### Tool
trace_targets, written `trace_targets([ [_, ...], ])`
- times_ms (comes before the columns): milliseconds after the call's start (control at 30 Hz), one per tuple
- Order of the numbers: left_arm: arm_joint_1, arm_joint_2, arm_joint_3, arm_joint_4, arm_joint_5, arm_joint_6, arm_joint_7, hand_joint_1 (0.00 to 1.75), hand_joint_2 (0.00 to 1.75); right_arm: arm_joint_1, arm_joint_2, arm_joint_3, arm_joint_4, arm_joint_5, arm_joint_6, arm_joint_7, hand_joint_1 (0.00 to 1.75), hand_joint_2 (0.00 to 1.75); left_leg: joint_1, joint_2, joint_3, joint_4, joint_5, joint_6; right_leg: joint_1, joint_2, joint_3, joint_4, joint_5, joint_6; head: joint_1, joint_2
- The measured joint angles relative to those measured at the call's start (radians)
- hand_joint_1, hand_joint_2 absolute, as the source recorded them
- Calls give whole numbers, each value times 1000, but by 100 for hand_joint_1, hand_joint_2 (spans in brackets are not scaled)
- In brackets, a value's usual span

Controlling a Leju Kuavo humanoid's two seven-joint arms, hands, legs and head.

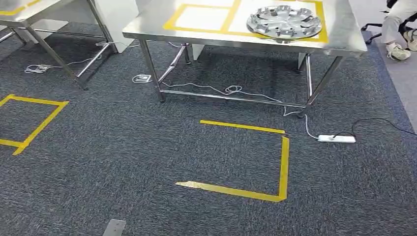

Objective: Take the parts from the cabinet and place them on the table.

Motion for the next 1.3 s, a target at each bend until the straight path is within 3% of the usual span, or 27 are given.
trace_targets([
  [567,1,0,0,0,0,0,-3,0,175,1,0,4,0,16,-3,9,0,0,0,0,0,1,-1,0,0,0,0,-1,0,1,0,0],
  [600,1,0,0,0,0,0,-3,0,175,1,0,7,0,16,-3,9,0,0,-4,0,-1,6,-5,6,-4,-1,1,-3,2,5,-1,0],
  [733,3,1,1,0,-1,0,-3,0,175,2,0,12,0,17,-3,10,0,0,-6,0,-2,10,-8,13,-5,-1,3,-4,2,11,-1,0],
  [800,4,1,2,0,-1,2,-3,0,175,0,0,14,0,17,-3,9,0,0,-6,-3,2,-9,-1,24,-3,-8,13,-15,4,20,-2,0],
  [833,4,-1,2,0,-1,2,-3,0,175,1,0,14,0,17,-3,9,0,0,3,-4,15,-27,10,30,-6,0,8,-7,-6,21,2,0],
  [867,4,-1,2,0,-1,2,-3,0,175,1,-2,14,0,17,-3,9,0,0,4,-8,19,-34,14,38,-5,10,-6,26,-35,21,4,0],
  [967,5,-3,2,0,-2,2,-3,0,175,4,-2,14,0,17,-3,10,0,0,2,-24,16,-34,15,40,-4,19,-108,246,-139,24,5,0],
  [1000,6,-3,2,0,-2,2,-3,0,175,6,-2,14,0,17,-3,10,0,0,2,-28,16,-34,15,40,-4,20,-125,279,-142,25,6,0],
  [1033,7,-3,3,0,-2,2,-3,0,175,8,-3,14,0,17,-3,10,0,0,2,-32,17,-34,15,39,-4,20,-118,264,-120,25,6,0],
  [1067,8,-4,3,0,-2,2,-3,0,175,8,-4,14,0,16,-4,9,0,0,4,-37,18,-33,14,38,-4,20,-91,206,-78,24,6,0],
  [1100,9,-6,3,0,-2,2,-4,0,0,8,-5,14,0,14,-4,5,0,0,6,-43,20,-30,12,33,-5,20,-48,117,-30,24,6,0],
  [1133,9,-7,4,0,-3,3,-4,0,0,7,-6,14,0,12,-4,0,0,0,7,-47,21,-26,8,26,-7,23,-2,24,8,24,6,0],
  [1167,10,-8,4,0,-6,5,-4,0,0,5,-6,14,0,10,-3,0,0,0,1,-48,19,-21,4,16,-3,37,13,-8,-13,24,8,0],
  [1200,10,-10,4,1,-11,7,-4,0,0,5,-6,15,0,4,-3,0,0,0,0,-51,16,-15,2,11,-4,37,21,-14,-7,8,8,0],
  [1233,11,-11,4,2,-12,11,-3,0,0,8,-6,14,0,-1,-2,1,0,0,0,-51,16,-17,4,5,-4,36,21,-16,-4,5,5,0],
  [1267,13,-11,4,2,-15,13,-2,0,0,12,-6,14,0,-3,-1,2,0,0,-1,-50,17,-17,5,22,-4,35,21,-17,-2,7,6,0],
  [1300,14,-13,4,2,-16,14,-2,0,0,15,-6,14,0,-3,0,3,0,0,-1,-50,18,-18,6,29,-3,36,21,-17,-2,7,5,0],
])
